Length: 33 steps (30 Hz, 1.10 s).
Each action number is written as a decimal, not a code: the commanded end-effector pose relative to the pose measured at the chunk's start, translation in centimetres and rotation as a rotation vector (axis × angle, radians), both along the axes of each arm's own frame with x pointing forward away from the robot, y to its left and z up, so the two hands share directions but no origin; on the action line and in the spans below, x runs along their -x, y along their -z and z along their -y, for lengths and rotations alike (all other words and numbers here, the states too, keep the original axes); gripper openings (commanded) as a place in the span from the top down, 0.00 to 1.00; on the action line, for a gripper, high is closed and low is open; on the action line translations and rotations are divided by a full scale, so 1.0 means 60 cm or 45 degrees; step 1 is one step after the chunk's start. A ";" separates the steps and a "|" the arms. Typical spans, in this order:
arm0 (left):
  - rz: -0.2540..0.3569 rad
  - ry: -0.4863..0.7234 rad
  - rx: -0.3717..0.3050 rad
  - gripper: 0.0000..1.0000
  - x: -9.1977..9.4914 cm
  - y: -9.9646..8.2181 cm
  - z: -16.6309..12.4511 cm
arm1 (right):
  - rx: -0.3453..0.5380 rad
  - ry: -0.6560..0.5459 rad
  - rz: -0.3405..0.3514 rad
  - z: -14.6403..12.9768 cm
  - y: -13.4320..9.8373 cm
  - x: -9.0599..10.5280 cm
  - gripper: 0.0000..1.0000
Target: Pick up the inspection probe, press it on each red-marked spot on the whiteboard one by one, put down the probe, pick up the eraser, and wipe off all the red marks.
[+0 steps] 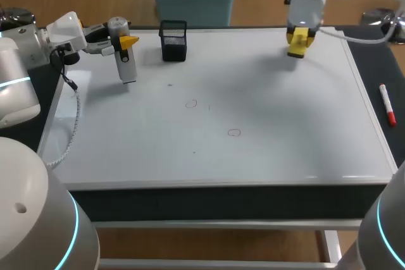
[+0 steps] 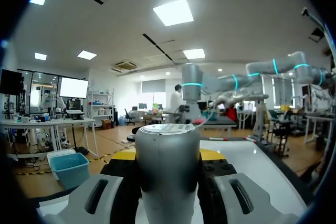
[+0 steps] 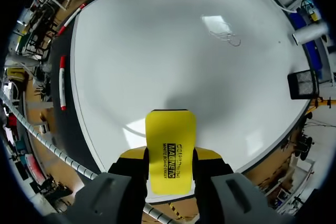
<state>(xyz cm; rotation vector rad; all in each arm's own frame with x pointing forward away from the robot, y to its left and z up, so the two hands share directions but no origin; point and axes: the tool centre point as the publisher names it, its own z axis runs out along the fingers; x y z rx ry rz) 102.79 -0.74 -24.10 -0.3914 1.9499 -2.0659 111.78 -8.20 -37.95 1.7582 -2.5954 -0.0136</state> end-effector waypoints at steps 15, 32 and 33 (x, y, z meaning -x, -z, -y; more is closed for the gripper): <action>0.004 0.000 0.002 1.00 -0.001 0.000 0.000 | 0.029 0.164 0.063 0.114 0.004 0.010 1.00; 0.004 0.000 0.002 1.00 -0.001 0.000 0.000 | 0.040 0.193 0.011 0.142 -0.007 0.010 1.00; 0.004 0.000 0.002 1.00 -0.001 0.000 0.000 | 0.040 0.193 0.011 0.142 -0.007 0.010 1.00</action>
